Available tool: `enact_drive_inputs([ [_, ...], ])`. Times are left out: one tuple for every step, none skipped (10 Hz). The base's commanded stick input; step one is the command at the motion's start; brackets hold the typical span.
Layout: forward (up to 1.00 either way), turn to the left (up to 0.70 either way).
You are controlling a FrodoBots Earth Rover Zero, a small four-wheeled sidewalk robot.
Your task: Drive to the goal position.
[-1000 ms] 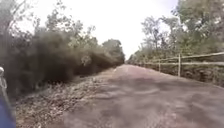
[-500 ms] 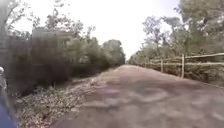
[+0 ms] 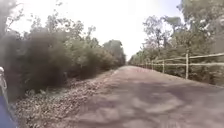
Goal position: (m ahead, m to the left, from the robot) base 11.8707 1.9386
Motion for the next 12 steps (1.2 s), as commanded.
enact_drive_inputs([
  [0.7, 0.0],
  [0.7, 0.0],
  [0.7, -0.18],
  [0.7, -0.31],
  [0.7, -0.32],
  [0.7, -0.32],
  [0.7, -0.32],
  [0.7, -0.32],
  [0.7, -0.3],
  [0.7, -0.16],
  [0.7, 0.0],
  [0.7, 0.0],
])
